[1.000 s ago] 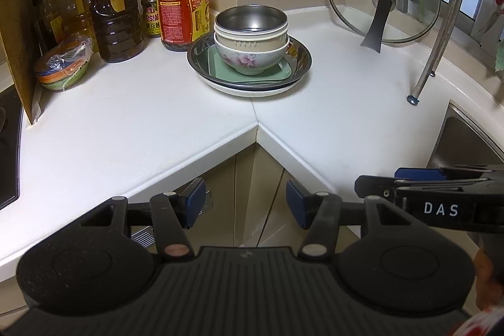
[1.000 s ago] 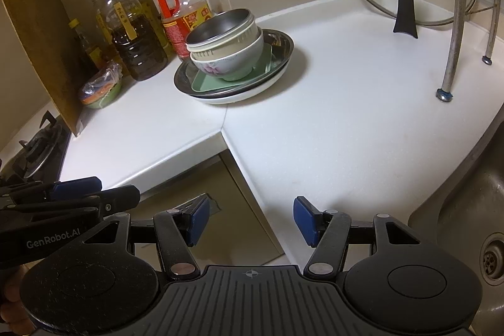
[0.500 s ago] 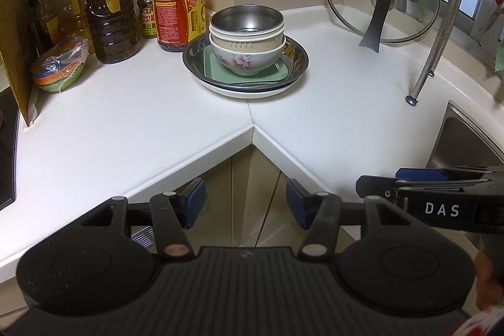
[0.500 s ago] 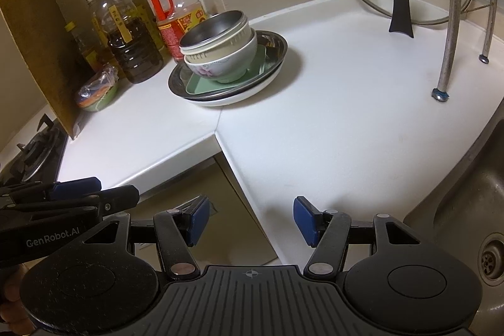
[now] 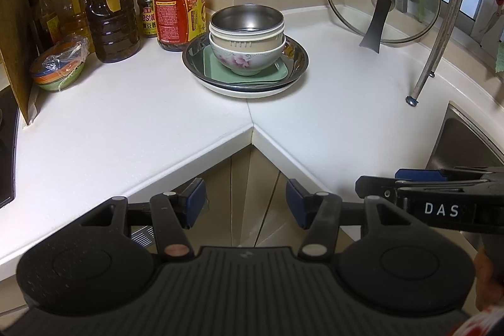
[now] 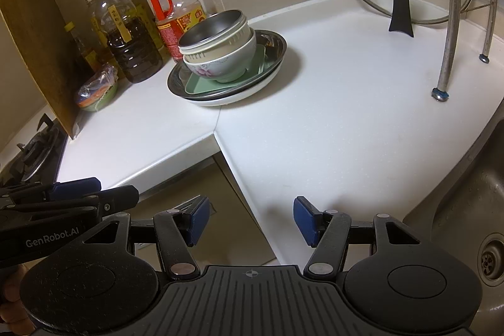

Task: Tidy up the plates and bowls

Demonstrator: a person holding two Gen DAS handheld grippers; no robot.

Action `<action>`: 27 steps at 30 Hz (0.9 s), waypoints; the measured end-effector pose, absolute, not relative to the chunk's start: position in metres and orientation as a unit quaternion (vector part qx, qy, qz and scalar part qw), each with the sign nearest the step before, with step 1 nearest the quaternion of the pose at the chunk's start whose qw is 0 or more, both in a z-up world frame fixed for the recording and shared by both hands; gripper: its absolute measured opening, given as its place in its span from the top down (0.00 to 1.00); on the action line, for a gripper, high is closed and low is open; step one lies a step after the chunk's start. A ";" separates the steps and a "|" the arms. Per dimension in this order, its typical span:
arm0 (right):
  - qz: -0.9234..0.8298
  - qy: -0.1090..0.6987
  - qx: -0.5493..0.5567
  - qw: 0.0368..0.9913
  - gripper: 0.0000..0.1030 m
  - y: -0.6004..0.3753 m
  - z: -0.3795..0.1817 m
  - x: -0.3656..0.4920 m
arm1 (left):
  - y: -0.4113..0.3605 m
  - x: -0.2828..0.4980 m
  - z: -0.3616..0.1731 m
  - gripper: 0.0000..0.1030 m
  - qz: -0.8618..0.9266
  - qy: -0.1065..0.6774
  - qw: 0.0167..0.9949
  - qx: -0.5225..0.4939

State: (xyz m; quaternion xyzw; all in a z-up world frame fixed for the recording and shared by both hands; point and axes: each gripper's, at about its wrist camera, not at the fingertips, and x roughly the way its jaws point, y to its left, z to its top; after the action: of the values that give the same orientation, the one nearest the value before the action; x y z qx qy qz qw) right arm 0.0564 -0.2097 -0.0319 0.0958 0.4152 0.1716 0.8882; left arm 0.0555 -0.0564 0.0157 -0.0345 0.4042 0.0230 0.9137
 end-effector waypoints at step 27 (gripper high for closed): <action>0.172 0.416 0.096 0.888 0.42 -0.211 -0.033 0.057 | -0.059 0.055 0.016 0.48 0.022 0.402 0.914 -0.035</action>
State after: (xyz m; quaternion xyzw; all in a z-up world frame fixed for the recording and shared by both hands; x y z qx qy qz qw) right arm 0.0569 -0.2111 -0.0327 0.0960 0.4157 0.1719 0.8879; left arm 0.0553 -0.0591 0.0164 -0.0346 0.4025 0.0225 0.9145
